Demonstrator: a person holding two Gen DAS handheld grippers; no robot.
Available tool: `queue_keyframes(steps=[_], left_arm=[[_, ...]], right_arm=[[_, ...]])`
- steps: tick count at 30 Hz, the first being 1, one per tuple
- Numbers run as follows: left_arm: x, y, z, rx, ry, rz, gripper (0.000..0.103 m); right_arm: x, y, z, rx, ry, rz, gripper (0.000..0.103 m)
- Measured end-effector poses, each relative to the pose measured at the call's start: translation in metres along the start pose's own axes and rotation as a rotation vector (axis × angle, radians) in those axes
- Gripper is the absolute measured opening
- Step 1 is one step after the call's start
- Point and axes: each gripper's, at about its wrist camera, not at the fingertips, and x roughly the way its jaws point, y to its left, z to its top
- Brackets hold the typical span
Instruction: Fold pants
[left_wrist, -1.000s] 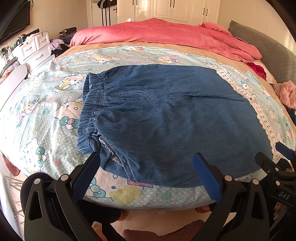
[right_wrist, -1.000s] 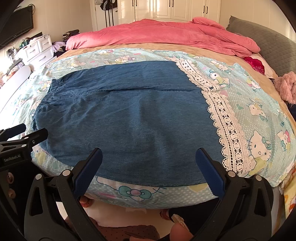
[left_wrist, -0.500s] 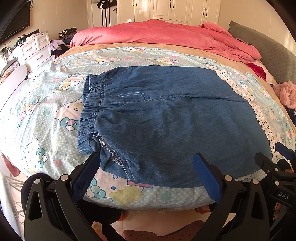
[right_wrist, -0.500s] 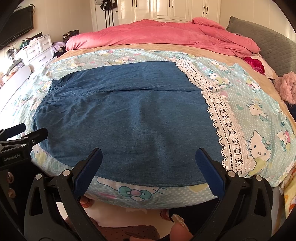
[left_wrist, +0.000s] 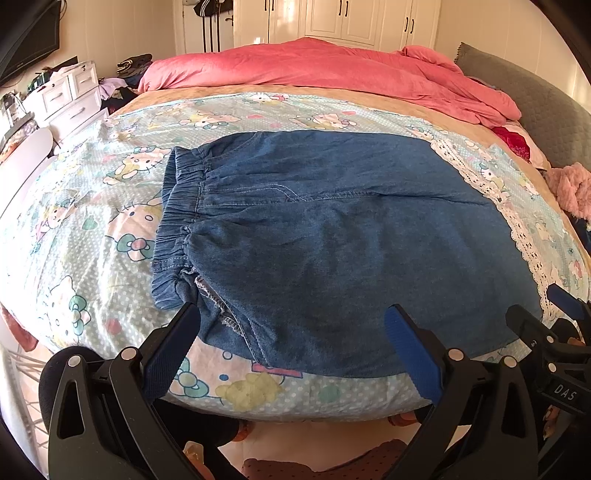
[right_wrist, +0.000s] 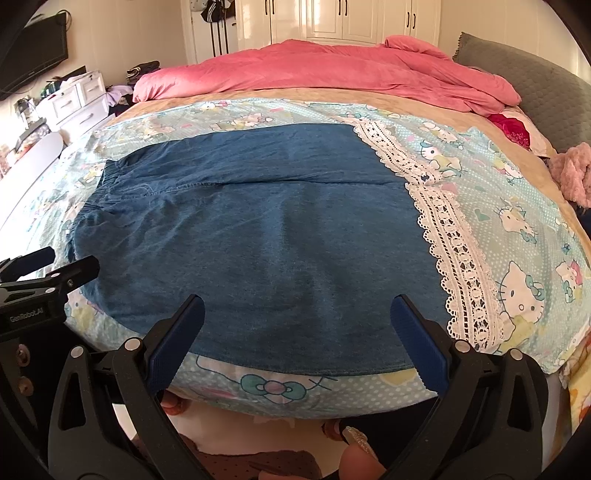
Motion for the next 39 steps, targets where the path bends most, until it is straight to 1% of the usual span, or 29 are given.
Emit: queue_keyframes(steps=[8, 14, 18, 22, 24, 27, 30, 34, 39], left_arm=[[0.007, 0.003, 0.003, -0.010, 0.005, -0.008, 0.099], [0.015, 0.015, 0.020, -0.026, -0.012, 0.011, 0.099], [0.026, 0.030, 0.036, -0.045, -0.005, 0.026, 0.099], [0.038, 0.046, 0.055, -0.062, -0.008, 0.049, 0.099], [0.045, 0.056, 0.067, -0.072, -0.013, 0.067, 0.099], [0.054, 0.071, 0.087, -0.090, -0.026, 0.089, 0.099], [0.065, 0.085, 0.108, -0.093, -0.037, 0.118, 0.099], [0.085, 0.102, 0.129, -0.097, -0.017, 0.142, 0.099], [0.107, 0.122, 0.145, -0.124, 0.007, 0.158, 0.099]], right_arm=[[0.006, 0.004, 0.006, -0.015, 0.003, 0.002, 0.095], [0.014, 0.017, 0.027, -0.062, -0.013, 0.013, 0.095], [0.026, 0.029, 0.050, -0.091, -0.012, 0.052, 0.095], [0.044, 0.042, 0.070, -0.134, -0.007, 0.056, 0.095], [0.055, 0.046, 0.079, -0.146, 0.005, 0.065, 0.095], [0.076, 0.054, 0.097, -0.168, 0.013, 0.055, 0.095], [0.095, 0.059, 0.113, -0.163, 0.032, 0.073, 0.095], [0.115, 0.070, 0.134, -0.205, 0.039, 0.072, 0.095], [0.138, 0.081, 0.153, -0.268, 0.040, 0.070, 0.095]])
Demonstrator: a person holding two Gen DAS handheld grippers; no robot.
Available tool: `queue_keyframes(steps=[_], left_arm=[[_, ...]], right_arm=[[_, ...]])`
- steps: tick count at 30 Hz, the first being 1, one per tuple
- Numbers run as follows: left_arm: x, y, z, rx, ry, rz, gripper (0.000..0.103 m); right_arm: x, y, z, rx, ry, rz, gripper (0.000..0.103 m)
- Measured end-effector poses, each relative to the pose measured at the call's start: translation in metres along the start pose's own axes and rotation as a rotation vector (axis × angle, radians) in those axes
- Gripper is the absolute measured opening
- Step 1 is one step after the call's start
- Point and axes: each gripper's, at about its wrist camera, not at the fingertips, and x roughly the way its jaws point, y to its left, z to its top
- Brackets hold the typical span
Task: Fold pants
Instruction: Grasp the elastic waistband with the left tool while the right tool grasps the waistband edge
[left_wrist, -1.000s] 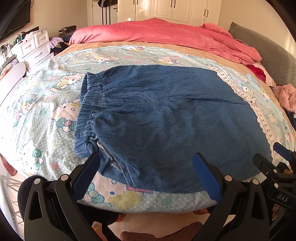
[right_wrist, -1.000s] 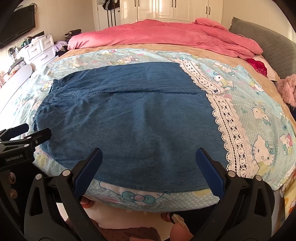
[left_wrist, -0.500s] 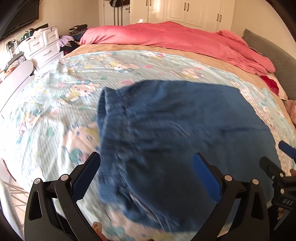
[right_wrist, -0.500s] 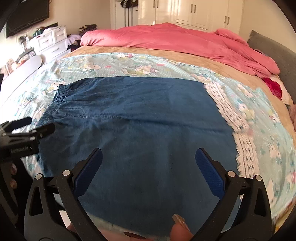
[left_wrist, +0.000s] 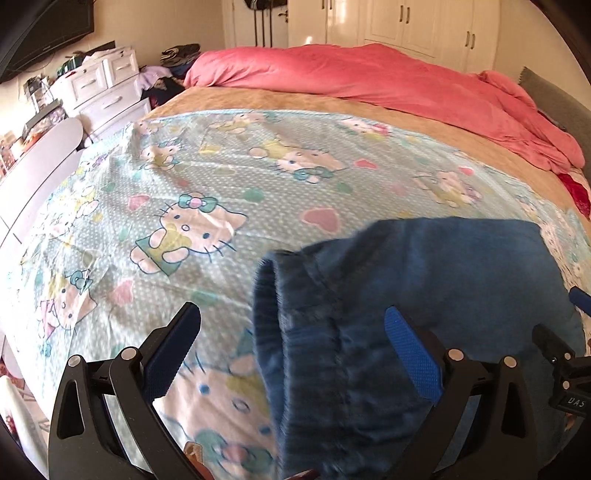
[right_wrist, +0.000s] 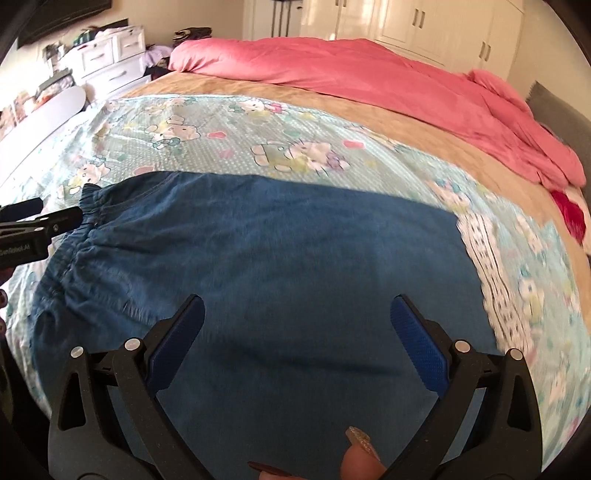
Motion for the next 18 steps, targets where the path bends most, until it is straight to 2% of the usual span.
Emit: queue_keyframes(steps=[9, 12, 15, 18], left_arm=[[0.037, 0.022, 0.011, -0.032, 0.049, 0.015, 0.099], [0.049, 0.023, 0.016, -0.019, 0.066, 0.009, 0.099], [0.056, 0.019, 0.018, 0.010, 0.066, -0.016, 0.099], [0.059, 0.014, 0.017, 0.016, 0.059, -0.074, 0.099]], right_arm=[[0.035, 0.005, 0.035, -0.089, 0.014, 0.029, 0.095], [0.051, 0.003, 0.050, -0.101, 0.043, 0.065, 0.095], [0.064, 0.002, 0.062, -0.131, 0.062, 0.068, 0.095], [0.080, 0.007, 0.074, -0.197, 0.076, 0.071, 0.095]])
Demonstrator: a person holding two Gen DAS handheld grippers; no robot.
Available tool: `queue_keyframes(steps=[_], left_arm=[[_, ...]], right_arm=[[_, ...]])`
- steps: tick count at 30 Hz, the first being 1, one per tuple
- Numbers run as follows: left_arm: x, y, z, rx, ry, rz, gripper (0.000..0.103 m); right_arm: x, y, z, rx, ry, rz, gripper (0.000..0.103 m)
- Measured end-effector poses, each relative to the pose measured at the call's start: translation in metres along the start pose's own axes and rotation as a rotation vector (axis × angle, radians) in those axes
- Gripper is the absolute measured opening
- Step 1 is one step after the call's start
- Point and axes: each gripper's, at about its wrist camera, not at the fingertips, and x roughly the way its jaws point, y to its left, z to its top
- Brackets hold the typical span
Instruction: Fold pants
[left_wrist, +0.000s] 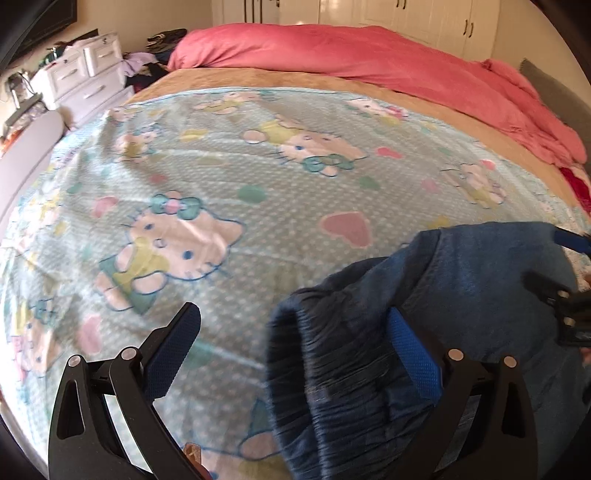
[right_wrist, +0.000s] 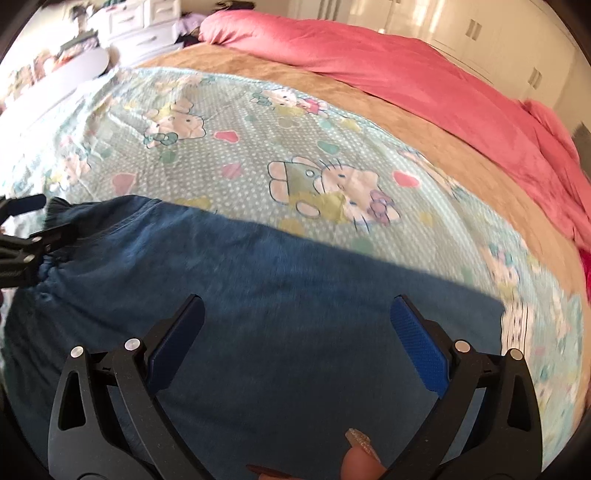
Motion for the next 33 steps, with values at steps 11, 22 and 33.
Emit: queue_keyframes(steps=[11, 22, 33], left_arm=[[-0.017, -0.013, -0.004, 0.087, -0.080, -0.153, 0.028], [-0.053, -0.017, -0.015, 0.099, -0.167, -0.239, 0.027], [-0.073, -0.020, -0.028, 0.135, -0.214, -0.207, 0.028]], right_arm=[[0.035, 0.029, 0.027, -0.231, 0.046, 0.010, 0.095], [0.027, 0.057, 0.021, -0.306, 0.005, 0.153, 0.015], [-0.050, 0.033, -0.034, -0.102, -0.165, 0.252, 0.003]])
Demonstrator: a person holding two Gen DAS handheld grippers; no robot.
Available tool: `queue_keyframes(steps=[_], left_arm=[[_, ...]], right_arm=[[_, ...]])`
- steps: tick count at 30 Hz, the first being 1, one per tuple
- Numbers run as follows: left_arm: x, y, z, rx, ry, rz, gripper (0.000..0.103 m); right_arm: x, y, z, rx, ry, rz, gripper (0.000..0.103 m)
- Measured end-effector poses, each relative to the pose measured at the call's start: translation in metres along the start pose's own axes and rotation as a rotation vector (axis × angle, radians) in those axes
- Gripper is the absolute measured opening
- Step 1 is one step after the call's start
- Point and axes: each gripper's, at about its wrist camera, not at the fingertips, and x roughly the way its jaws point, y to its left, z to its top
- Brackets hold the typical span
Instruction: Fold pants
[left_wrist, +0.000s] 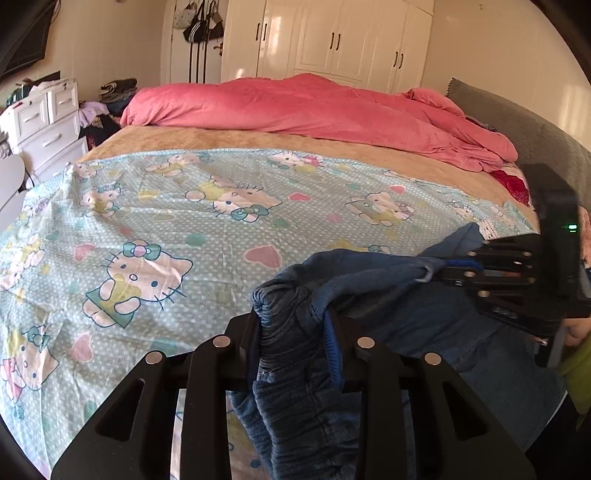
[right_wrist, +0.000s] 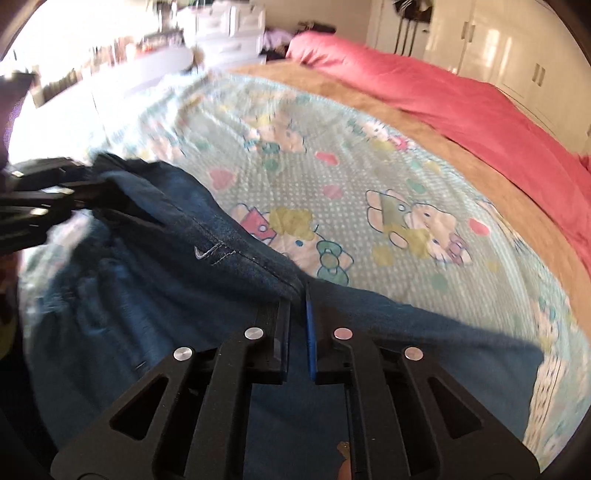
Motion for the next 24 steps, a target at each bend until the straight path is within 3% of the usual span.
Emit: queue_keyframes(steps=[4, 10, 18, 24], left_arm=[[-0.018, -0.011, -0.005, 0.039, -0.027, 0.000, 0.029], [-0.052, -0.015, -0.028, 0.007, -0.045, -0.045, 0.033], [-0.081, -0.015, -0.069, 0.013, 0.020, -0.108, 0.033], [-0.095, -0.015, -0.095, 0.035, 0.073, -0.090, 0.039]], right_arm=[[-0.038, 0.008, -0.017, 0.051, -0.070, 0.029, 0.003], [-0.088, 0.036, -0.056, 0.049, -0.117, 0.106, 0.003], [-0.114, 0.079, -0.100, 0.030, -0.077, 0.164, 0.003], [-0.123, 0.106, -0.117, 0.013, -0.052, 0.210, 0.003]])
